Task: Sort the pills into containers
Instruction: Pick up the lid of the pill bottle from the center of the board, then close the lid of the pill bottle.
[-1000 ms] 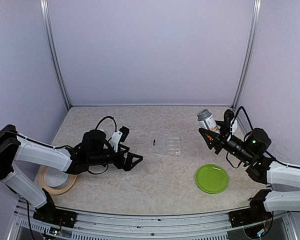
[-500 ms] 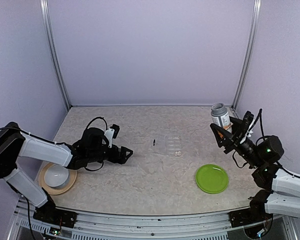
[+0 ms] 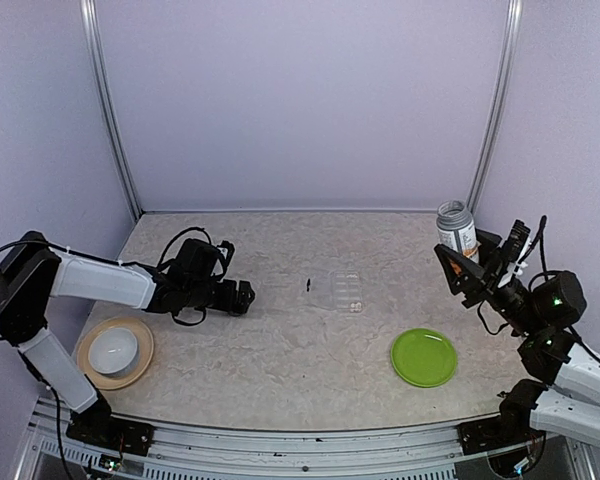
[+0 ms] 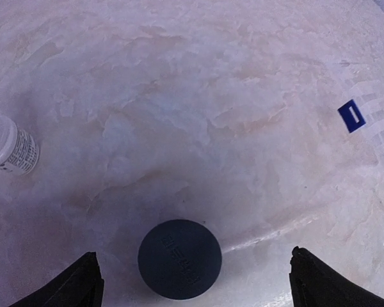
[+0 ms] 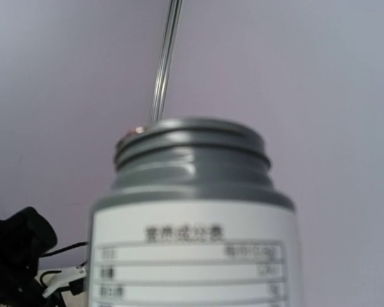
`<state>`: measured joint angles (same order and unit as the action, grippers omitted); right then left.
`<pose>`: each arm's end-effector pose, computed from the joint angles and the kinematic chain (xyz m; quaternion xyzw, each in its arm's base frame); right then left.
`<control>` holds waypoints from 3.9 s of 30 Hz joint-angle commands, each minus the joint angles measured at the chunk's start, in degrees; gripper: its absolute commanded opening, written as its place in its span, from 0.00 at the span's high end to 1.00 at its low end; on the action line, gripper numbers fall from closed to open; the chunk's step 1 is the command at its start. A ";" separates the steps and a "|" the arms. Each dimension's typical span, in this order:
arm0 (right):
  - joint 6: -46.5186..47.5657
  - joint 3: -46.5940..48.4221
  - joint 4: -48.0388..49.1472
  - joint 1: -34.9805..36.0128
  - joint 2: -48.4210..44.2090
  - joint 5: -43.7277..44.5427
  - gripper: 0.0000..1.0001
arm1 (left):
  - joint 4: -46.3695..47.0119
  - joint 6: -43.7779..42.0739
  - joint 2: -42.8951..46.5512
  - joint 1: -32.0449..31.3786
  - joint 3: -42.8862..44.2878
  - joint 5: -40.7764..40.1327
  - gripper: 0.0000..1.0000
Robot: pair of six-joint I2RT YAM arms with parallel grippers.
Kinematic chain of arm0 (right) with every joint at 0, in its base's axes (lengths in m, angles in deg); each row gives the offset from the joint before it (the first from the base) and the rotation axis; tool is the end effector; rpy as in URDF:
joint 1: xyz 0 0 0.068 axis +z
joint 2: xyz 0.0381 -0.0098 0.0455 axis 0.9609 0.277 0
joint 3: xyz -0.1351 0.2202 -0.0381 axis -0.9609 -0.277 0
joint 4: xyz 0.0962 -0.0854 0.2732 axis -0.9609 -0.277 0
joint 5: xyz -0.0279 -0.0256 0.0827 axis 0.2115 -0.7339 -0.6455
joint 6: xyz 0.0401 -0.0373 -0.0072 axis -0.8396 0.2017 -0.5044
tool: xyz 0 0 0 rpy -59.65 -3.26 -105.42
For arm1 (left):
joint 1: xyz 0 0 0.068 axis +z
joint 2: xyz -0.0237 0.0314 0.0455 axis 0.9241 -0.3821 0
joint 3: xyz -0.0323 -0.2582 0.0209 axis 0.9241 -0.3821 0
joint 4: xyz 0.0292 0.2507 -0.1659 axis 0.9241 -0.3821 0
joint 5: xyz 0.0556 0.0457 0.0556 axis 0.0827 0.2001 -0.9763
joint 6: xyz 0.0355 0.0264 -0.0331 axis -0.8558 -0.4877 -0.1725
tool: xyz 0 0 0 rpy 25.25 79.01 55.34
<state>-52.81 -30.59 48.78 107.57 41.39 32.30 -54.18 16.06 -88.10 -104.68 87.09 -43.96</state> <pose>0.1605 0.1195 0.2800 -0.2638 0.4644 0.3198 0.7826 0.2850 -0.2104 0.1194 0.1211 0.9066 -0.1407 0.3789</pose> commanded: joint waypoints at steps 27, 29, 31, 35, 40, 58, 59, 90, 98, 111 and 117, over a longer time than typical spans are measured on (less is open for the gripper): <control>-1.38 -0.16 -2.48 0.54 2.26 -0.53 0.97 | -10.43 -1.84 -8.58 -2.43 8.42 -7.29 0.21; -1.38 -0.19 -2.45 0.54 2.21 -0.53 0.97 | -10.43 -1.87 -9.11 -2.48 8.63 -7.03 0.22; -1.40 -0.19 -2.49 0.53 2.26 -0.49 0.97 | -10.38 -1.89 -9.43 -2.50 8.74 -6.70 0.24; -1.38 -0.18 -2.52 0.54 2.34 -0.39 0.97 | -9.90 -1.77 -9.58 -2.42 8.42 -6.62 0.27; -1.46 -0.18 -2.58 0.52 2.38 -0.32 0.97 | -9.48 -1.58 -9.61 -2.40 7.96 -6.59 0.30; -1.46 -0.18 -2.71 0.54 2.38 -0.14 0.97 | -8.87 -1.77 -10.62 -2.32 8.07 -5.89 0.39; -1.46 -0.18 -2.76 0.54 2.38 -0.08 0.97 | -8.77 -1.74 -10.64 -2.32 7.98 -5.83 0.40; -2.17 3.24 -1.37 1.34 12.05 -14.68 0.98 | -1.03 -1.34 12.13 -8.52 6.34 16.11 0.55; -0.53 4.47 -0.83 5.42 15.89 -17.03 0.98 | 3.97 0.07 18.38 -14.36 9.36 23.04 0.55; 4.76 7.60 -4.22 13.93 19.09 -8.34 0.98 | 9.32 4.89 18.98 -19.87 11.72 26.53 0.54; 5.92 8.59 -4.46 16.52 20.73 -5.52 0.98 | 12.52 6.39 17.56 -21.57 12.30 26.96 0.54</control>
<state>-48.35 -24.10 43.79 122.32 61.33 23.76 -45.87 20.96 -69.54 -125.18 97.17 -17.95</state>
